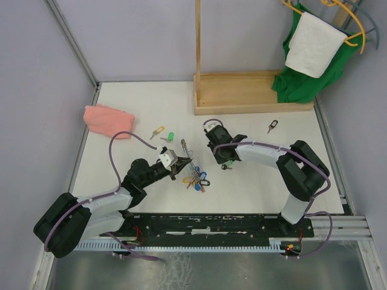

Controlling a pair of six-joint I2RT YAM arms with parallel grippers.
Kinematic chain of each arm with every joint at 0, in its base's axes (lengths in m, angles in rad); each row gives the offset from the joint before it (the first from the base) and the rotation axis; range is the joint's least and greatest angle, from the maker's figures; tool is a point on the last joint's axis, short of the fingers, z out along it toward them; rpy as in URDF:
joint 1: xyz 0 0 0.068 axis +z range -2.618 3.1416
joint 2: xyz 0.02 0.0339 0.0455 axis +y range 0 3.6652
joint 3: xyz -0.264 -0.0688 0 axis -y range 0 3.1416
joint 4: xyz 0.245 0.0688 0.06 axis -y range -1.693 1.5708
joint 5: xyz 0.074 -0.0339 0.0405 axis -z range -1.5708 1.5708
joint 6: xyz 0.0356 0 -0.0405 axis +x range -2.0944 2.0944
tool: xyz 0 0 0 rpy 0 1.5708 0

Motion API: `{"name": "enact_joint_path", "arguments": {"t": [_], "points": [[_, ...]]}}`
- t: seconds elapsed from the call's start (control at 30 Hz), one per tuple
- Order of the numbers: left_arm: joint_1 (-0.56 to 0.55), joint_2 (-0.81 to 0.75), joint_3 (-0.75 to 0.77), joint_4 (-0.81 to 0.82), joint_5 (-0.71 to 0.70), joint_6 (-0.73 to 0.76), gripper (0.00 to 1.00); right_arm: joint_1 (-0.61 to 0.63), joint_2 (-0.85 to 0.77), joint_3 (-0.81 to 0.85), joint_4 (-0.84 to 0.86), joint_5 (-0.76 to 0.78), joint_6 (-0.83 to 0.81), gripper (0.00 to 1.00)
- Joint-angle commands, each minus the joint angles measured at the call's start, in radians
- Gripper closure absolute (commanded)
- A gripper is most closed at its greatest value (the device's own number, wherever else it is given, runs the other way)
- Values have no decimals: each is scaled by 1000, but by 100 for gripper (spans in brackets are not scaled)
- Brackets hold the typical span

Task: Put the keys on the keyring

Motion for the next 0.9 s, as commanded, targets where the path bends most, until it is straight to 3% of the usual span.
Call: {"name": "enact_joint_path", "arguments": {"t": [0.0, 0.2, 0.37, 0.87], "points": [[5, -14, 5, 80, -15, 49, 97, 3, -31, 52, -7, 20, -7, 73], [5, -5, 8, 82, -11, 46, 97, 4, -88, 54, -111, 12, 12, 65], [6, -3, 11, 77, -10, 45, 97, 8, -105, 59, -163, -22, 47, 67], [5, 1, 14, 76, -4, 43, 97, 16, -61, 17, -79, -13, 73, 73]]}}
